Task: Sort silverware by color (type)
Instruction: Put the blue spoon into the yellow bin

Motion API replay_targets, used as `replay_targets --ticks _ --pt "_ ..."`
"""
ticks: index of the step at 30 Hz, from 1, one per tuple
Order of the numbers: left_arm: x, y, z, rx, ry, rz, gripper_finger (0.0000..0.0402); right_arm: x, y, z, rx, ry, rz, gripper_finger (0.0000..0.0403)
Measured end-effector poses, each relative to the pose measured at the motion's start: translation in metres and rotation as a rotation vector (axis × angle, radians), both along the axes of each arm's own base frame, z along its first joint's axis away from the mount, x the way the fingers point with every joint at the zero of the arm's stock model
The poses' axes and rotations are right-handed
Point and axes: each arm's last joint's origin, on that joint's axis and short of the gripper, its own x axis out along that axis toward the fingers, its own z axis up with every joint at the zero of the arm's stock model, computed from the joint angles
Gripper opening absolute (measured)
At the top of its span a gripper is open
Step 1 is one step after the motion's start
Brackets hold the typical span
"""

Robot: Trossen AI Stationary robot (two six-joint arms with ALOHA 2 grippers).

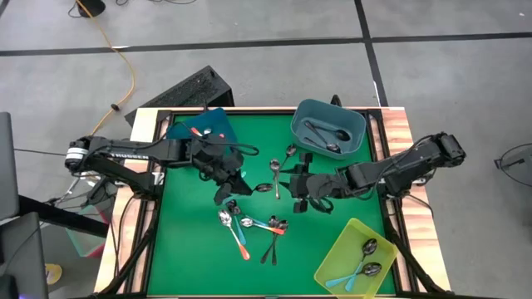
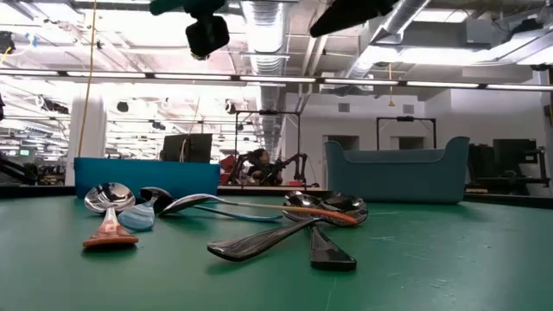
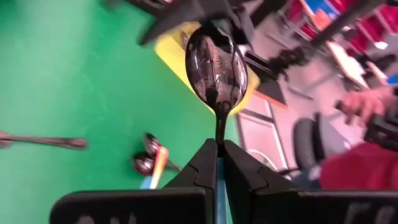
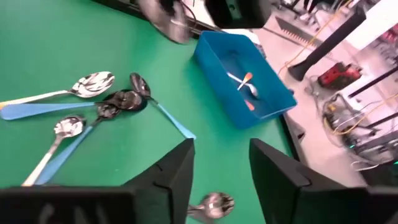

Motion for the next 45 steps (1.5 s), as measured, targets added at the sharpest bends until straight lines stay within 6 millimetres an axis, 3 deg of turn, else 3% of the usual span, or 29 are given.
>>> replay_targets --ticks 10,24,33,45 --pt "-0.002 0.007 -0.001 -0.051 0.013 -0.060 0.0000 0.006 -0.003 0.016 -0.142 -0.022 0.075 0.0222" --pt "-0.001 0.023 0.002 -0.059 -0.018 0.001 0.0000 0.009 -0.001 0.023 -0.155 -0.079 0.128 0.0224" --pt "0.027 0.023 -0.015 -0.256 -0.002 -0.096 0.0000 0.011 -0.002 0.025 -0.203 -0.093 0.158 0.0223" --pt "0.040 0.030 -0.019 -0.268 -0.052 -0.084 0.0000 0.010 -0.002 0.023 -0.161 -0.077 0.171 0.0206"
